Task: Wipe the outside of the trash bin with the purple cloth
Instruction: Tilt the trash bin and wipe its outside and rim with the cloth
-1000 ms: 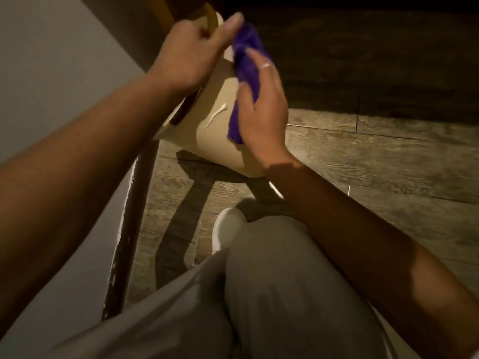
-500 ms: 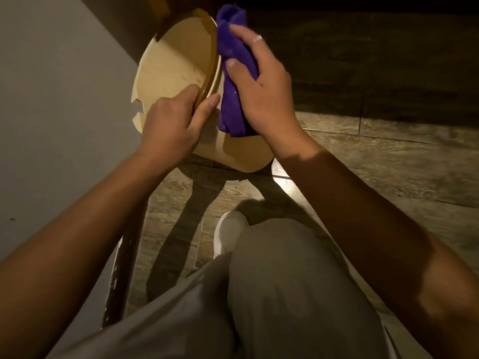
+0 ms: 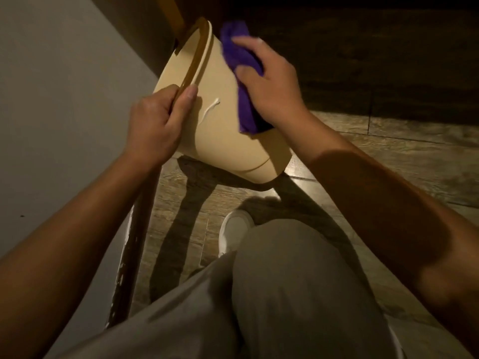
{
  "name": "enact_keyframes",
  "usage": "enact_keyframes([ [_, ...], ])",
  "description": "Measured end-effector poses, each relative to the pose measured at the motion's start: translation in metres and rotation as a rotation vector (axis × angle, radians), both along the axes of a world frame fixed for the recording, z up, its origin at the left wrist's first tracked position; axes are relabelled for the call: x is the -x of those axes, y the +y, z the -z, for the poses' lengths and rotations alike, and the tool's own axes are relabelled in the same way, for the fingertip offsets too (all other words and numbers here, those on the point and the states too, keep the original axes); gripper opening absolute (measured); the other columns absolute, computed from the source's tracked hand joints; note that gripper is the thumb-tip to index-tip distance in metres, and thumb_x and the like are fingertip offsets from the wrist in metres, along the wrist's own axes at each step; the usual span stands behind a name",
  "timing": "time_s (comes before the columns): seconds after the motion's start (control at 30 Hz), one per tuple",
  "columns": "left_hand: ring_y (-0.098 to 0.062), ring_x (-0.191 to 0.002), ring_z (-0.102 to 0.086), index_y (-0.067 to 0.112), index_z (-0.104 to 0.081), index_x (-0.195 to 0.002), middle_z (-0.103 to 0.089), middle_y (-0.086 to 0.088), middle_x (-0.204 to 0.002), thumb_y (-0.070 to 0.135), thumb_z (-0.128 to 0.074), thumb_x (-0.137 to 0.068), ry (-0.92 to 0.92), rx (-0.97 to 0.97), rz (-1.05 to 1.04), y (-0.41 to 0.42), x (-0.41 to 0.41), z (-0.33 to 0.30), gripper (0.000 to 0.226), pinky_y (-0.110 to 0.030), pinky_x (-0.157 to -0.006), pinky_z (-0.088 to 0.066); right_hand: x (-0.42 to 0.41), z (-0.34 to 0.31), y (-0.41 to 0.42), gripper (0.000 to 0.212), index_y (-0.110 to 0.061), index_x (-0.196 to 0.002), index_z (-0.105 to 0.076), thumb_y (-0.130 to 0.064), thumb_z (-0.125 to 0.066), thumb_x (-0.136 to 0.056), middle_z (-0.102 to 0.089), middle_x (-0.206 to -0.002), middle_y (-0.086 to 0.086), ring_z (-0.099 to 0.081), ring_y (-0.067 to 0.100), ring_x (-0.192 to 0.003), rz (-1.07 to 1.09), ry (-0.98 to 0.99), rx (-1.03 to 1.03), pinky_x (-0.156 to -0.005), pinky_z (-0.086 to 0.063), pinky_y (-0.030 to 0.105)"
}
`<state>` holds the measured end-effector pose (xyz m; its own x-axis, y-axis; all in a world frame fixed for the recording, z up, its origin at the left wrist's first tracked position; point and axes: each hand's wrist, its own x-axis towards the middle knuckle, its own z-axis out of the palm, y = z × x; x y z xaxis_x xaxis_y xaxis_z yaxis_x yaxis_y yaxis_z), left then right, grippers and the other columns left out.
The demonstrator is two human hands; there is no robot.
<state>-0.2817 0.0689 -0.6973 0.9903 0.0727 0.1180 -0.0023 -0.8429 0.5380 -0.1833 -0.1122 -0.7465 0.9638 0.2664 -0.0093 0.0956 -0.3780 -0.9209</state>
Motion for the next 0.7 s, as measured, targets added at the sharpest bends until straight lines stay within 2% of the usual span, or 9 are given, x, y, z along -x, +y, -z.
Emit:
enact_keyframes([
  [0.07,-0.025,-0.079,-0.063,0.010,-0.066,-0.100,-0.067,-0.013,-0.089,0.043,-0.040,-0.108,0.008,0.004,-0.010,0.003,-0.001,0.003,0.043,-0.035,-0.067,-0.049,0.005,-0.008,0.018,0.045,-0.026,-0.147,-0.052,-0.031,-0.053,-0.102,-0.059,-0.137,-0.010,-0.061,0.001,-0.106,-0.045,-0.162,-0.020,-0.085,-0.050,0.018],
  [0.13,-0.024,-0.078,-0.062,0.006,-0.066,-0.101,-0.067,-0.015,-0.089,0.040,-0.040,-0.108,0.000,0.003,-0.038,0.006,0.003,0.006,0.043,-0.036,-0.067,-0.050,0.007,0.001,0.018,0.046,-0.026,-0.148,-0.051,-0.032,-0.052,-0.102,-0.057,-0.145,-0.003,-0.061,0.007,-0.110,-0.022,-0.198,0.034,-0.082,-0.049,0.016],
  [0.2,-0.025,-0.071,-0.058,0.003,-0.066,-0.097,-0.064,-0.016,-0.082,0.037,-0.040,-0.109,-0.009,0.003,-0.060,0.009,0.009,0.008,0.044,-0.039,-0.062,-0.049,0.008,0.027,-0.002,0.044,-0.030,-0.147,-0.052,-0.031,-0.051,-0.104,-0.059,-0.143,-0.001,-0.062,0.012,-0.109,0.079,-0.033,0.101,-0.081,-0.051,0.021],
  [0.3,-0.033,-0.066,-0.058,-0.001,-0.066,-0.093,-0.064,-0.019,-0.077,0.039,-0.040,-0.107,-0.008,-0.014,-0.037,0.004,0.011,0.005,0.049,-0.050,-0.061,-0.049,0.011,0.057,-0.044,0.040,-0.032,-0.146,-0.053,-0.030,-0.051,-0.106,-0.061,-0.137,0.001,-0.063,0.021,-0.115,0.287,0.406,0.062,-0.099,-0.055,0.040],
  [0.33,-0.032,-0.065,-0.059,0.000,-0.066,-0.092,-0.064,-0.018,-0.075,0.041,-0.039,-0.106,-0.009,-0.034,-0.011,-0.001,0.009,0.002,0.051,-0.050,-0.061,-0.049,0.014,0.061,-0.053,0.040,-0.031,-0.146,-0.053,-0.029,-0.050,-0.106,-0.060,-0.137,-0.001,-0.063,0.021,-0.117,0.332,0.471,0.033,-0.101,-0.055,0.039],
  [0.4,-0.028,-0.065,-0.058,0.003,-0.066,-0.090,-0.062,-0.012,-0.074,0.045,-0.038,-0.106,0.004,-0.068,0.031,-0.014,0.000,-0.004,0.053,-0.048,-0.062,-0.049,0.024,0.057,-0.055,0.041,-0.031,-0.147,-0.052,-0.024,-0.049,-0.107,-0.059,-0.130,-0.012,-0.064,0.011,-0.111,0.357,0.407,0.001,-0.091,-0.056,0.027],
  [0.47,-0.023,-0.067,-0.055,0.005,-0.064,-0.089,-0.059,-0.007,-0.074,0.045,-0.036,-0.107,0.026,-0.053,0.020,-0.022,-0.009,-0.007,0.052,-0.046,-0.065,-0.049,0.034,0.037,-0.041,0.042,-0.032,-0.147,-0.052,-0.022,-0.051,-0.106,-0.057,-0.124,-0.021,-0.063,0.001,-0.105,0.291,0.236,-0.060,-0.084,-0.055,0.019],
  [0.57,-0.028,-0.076,-0.059,0.002,-0.064,-0.090,-0.063,-0.014,-0.082,0.042,-0.031,-0.109,0.064,0.035,0.001,-0.026,-0.017,-0.009,0.055,-0.052,-0.074,-0.049,0.038,0.003,-0.018,0.043,-0.029,-0.146,-0.053,-0.022,-0.055,-0.104,-0.059,-0.140,-0.010,-0.061,0.000,-0.116,0.119,0.049,-0.181,-0.095,-0.054,0.020],
  [0.7,-0.030,-0.079,-0.061,0.001,-0.064,-0.089,-0.065,-0.016,-0.085,0.041,-0.030,-0.109,0.051,0.057,-0.060,-0.034,-0.020,-0.010,0.056,-0.053,-0.075,-0.050,0.028,-0.005,-0.016,0.040,-0.030,-0.142,-0.057,-0.025,-0.056,-0.102,-0.061,-0.122,-0.024,-0.065,-0.005,-0.101,0.111,0.061,-0.250,-0.085,-0.058,0.022],
])
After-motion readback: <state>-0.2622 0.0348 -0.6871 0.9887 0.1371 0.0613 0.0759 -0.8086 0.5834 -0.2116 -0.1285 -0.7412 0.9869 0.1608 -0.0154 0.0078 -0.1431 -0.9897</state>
